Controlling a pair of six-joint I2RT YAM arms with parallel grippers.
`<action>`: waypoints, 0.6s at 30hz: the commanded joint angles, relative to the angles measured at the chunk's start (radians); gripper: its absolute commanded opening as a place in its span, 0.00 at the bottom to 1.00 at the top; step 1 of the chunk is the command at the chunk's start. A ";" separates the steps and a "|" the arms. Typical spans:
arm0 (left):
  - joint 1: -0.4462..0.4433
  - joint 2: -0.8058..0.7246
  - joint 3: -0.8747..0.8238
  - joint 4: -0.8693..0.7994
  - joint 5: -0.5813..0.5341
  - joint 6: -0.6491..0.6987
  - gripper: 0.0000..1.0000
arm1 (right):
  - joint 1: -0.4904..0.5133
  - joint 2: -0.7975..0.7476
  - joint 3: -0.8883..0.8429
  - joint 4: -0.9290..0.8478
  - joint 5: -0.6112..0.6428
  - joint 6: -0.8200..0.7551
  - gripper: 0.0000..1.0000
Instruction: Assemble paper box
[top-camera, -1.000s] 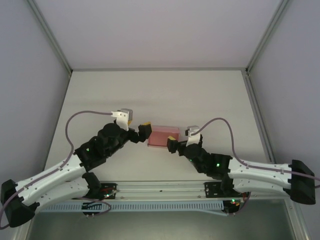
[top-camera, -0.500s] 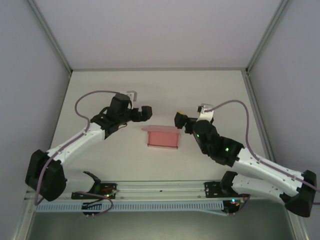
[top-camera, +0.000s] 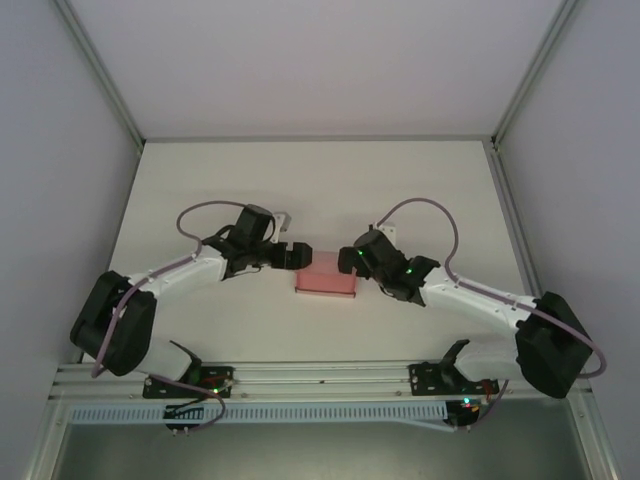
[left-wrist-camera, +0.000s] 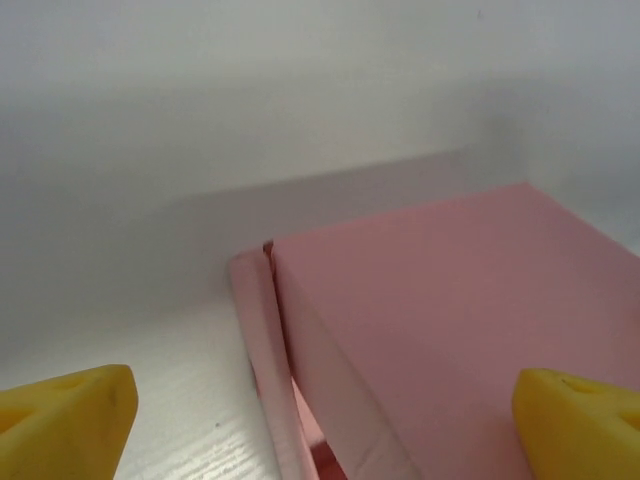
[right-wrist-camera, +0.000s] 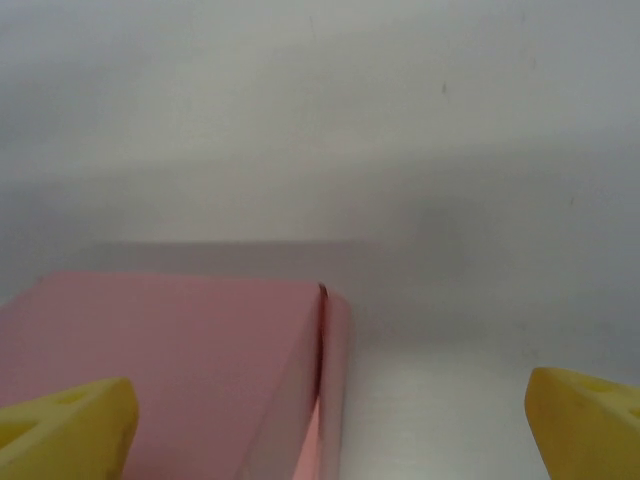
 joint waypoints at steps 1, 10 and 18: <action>0.006 0.032 -0.040 0.049 0.080 0.022 0.89 | -0.004 0.023 -0.062 0.021 -0.070 0.084 0.96; 0.006 0.121 -0.091 0.121 0.141 0.011 0.61 | -0.004 0.034 -0.190 0.153 -0.099 0.154 0.70; 0.007 0.162 -0.093 0.157 0.167 0.004 0.53 | -0.004 0.096 -0.239 0.237 -0.116 0.186 0.44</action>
